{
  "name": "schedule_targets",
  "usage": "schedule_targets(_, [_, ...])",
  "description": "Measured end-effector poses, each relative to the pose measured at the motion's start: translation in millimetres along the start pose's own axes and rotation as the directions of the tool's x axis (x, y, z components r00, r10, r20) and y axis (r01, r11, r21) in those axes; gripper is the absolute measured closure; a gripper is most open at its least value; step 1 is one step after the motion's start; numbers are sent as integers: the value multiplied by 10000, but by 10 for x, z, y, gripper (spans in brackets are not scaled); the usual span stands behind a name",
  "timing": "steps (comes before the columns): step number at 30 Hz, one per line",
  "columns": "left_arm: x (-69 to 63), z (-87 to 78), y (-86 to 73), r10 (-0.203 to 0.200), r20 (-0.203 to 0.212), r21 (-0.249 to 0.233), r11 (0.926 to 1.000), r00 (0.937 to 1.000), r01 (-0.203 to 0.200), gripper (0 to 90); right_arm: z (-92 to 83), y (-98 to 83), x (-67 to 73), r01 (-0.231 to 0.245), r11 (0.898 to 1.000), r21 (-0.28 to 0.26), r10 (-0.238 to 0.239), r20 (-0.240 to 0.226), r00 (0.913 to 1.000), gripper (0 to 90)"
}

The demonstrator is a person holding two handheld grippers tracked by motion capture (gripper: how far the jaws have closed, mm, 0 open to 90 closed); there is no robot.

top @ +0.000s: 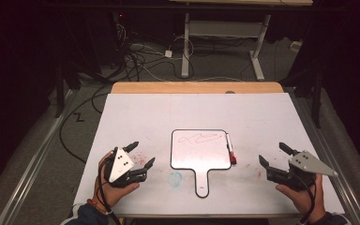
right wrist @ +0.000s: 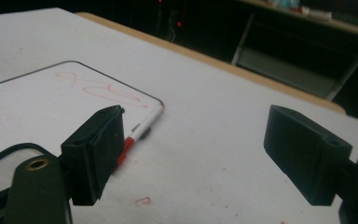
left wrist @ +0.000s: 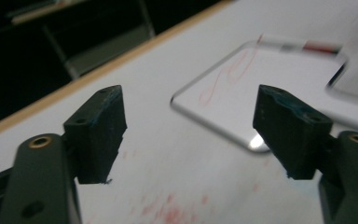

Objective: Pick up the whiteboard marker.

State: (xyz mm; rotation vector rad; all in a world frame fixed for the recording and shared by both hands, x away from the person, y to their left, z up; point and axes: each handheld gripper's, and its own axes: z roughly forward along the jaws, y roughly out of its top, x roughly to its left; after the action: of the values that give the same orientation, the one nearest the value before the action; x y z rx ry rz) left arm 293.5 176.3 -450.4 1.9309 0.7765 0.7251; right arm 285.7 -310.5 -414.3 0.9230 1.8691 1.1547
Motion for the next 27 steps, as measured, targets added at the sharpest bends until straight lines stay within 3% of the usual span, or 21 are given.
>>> schedule_targets(2, [17, 23, -40, -281, -116, 407, 9988, 9995, 286, 253, 5, -3, 38, 243, 9997, 86, -241, -219, 9995, 231])
schedule_targets(5, [49, 20, -38, -553, -298, 406, 9976, 9980, 564, 243, 39, -23, 51, 249, 9996, 116, -245, -381, 9990, 240])
schedule_targets(15, [37, 22, -73, -141, -177, 948, 9954, 9997, 157, 215, 107, -76, -50, -334, 9988, 356, 348, -399, 9986, 246])
schedule_targets(19, [22, 40, -91, -78, -3, 1163, 9932, 10000, 77, 196, 125, -69, -29, -202, 9988, 454, 219, -376, 9991, 246])
schedule_targets(25, [22, 64, -134, -15, 52, 1489, 9889, 10000, 7, 180, 220, -68, -13, -338, 9960, 828, 398, -712, 9967, 247])
schedule_targets(27, [6, 72, -147, 118, -29, 1639, 9864, 9999, -112, 181, 259, -83, -24, -428, 9927, 1127, 548, -1050, 9930, 254])
